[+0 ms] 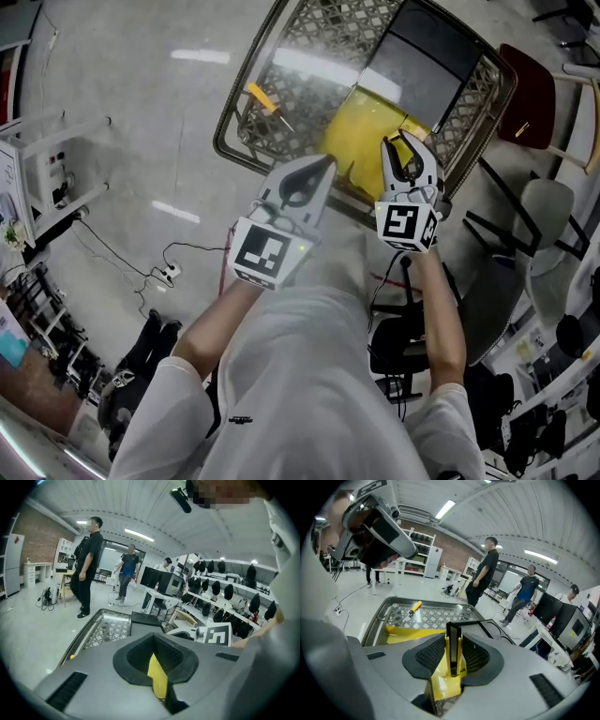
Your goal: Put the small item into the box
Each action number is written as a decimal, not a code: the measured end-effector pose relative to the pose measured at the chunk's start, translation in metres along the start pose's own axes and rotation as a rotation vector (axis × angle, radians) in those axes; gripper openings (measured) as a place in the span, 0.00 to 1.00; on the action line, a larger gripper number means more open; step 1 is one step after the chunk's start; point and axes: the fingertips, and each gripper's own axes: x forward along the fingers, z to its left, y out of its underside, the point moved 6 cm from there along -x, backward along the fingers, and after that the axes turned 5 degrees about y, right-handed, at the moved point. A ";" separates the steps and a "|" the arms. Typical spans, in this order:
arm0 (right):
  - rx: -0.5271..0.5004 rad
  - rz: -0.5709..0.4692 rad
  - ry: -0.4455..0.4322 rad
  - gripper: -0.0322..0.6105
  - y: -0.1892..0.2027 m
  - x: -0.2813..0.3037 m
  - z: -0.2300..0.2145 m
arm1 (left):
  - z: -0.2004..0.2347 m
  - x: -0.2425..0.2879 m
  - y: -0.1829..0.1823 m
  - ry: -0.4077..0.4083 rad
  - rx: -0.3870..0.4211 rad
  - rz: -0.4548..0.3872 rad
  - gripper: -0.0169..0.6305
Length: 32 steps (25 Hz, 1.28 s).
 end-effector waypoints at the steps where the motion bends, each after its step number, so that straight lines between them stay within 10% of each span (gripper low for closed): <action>1: -0.007 0.004 -0.004 0.22 0.002 0.003 0.000 | 0.001 0.002 0.002 -0.001 -0.003 0.000 0.03; 32: -0.183 0.154 -0.161 0.22 0.035 0.100 0.020 | 0.019 0.012 0.039 -0.039 -0.042 0.026 0.03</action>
